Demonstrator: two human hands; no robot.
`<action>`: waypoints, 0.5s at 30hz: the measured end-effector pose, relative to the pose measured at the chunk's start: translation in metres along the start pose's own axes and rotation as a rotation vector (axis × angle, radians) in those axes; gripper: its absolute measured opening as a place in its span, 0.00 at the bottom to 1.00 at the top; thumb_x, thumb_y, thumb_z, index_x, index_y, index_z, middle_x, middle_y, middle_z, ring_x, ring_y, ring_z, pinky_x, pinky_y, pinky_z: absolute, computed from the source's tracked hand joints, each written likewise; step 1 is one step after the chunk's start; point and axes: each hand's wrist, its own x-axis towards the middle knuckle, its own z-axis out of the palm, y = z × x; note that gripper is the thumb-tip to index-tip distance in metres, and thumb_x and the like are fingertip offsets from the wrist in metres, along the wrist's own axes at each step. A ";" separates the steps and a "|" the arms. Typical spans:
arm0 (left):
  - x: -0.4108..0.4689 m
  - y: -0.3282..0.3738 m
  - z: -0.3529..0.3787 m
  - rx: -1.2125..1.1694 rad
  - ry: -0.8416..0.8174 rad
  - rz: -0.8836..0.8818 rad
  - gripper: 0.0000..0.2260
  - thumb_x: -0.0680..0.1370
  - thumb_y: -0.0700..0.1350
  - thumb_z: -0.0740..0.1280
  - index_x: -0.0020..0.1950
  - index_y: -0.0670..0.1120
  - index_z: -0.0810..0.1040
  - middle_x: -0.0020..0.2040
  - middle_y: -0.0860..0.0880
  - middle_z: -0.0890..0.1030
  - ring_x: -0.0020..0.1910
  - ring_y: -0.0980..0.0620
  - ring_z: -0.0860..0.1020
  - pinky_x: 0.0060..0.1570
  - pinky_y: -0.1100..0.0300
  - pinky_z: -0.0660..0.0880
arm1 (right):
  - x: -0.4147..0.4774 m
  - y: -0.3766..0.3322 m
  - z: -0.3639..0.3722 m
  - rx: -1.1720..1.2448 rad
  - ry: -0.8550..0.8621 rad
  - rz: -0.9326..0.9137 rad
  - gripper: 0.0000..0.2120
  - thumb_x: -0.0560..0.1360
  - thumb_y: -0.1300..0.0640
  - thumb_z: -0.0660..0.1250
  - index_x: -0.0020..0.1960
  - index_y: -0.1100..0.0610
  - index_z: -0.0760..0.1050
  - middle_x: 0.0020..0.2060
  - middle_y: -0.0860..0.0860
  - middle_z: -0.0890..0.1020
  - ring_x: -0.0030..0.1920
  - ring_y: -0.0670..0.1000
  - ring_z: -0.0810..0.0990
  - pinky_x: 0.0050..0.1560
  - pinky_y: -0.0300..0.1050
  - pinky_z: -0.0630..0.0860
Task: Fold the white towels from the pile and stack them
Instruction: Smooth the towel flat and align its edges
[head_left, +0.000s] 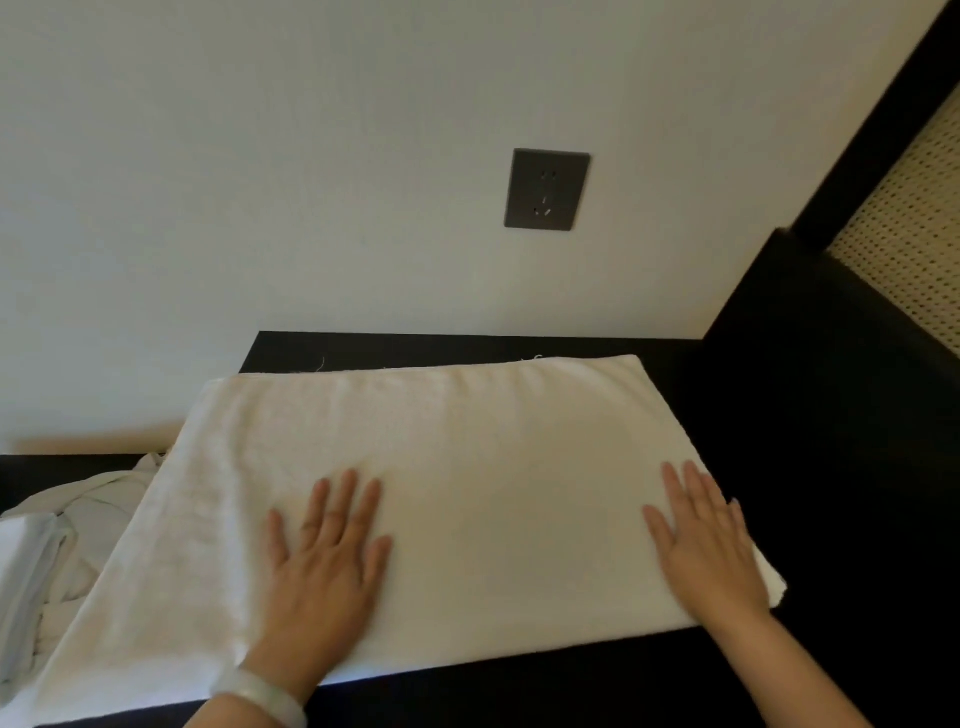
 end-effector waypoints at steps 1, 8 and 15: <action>0.000 0.001 0.000 -0.011 -0.007 -0.007 0.32 0.70 0.64 0.26 0.74 0.60 0.29 0.76 0.58 0.31 0.75 0.55 0.31 0.74 0.42 0.34 | 0.004 0.014 -0.004 0.024 -0.027 0.032 0.32 0.78 0.35 0.36 0.79 0.44 0.35 0.80 0.46 0.42 0.79 0.46 0.41 0.78 0.50 0.37; 0.022 0.018 -0.003 0.014 -0.079 0.068 0.37 0.64 0.70 0.20 0.71 0.57 0.24 0.73 0.56 0.27 0.75 0.52 0.31 0.74 0.40 0.36 | 0.033 0.034 -0.043 0.423 -0.093 0.147 0.26 0.81 0.46 0.60 0.77 0.52 0.62 0.68 0.52 0.71 0.65 0.52 0.71 0.67 0.52 0.69; 0.030 0.027 0.010 -0.009 0.024 0.136 0.38 0.67 0.66 0.17 0.76 0.59 0.34 0.78 0.57 0.36 0.77 0.52 0.34 0.75 0.44 0.36 | 0.055 0.029 -0.053 0.413 -0.239 0.258 0.26 0.79 0.43 0.64 0.71 0.55 0.63 0.55 0.50 0.73 0.51 0.49 0.75 0.45 0.46 0.74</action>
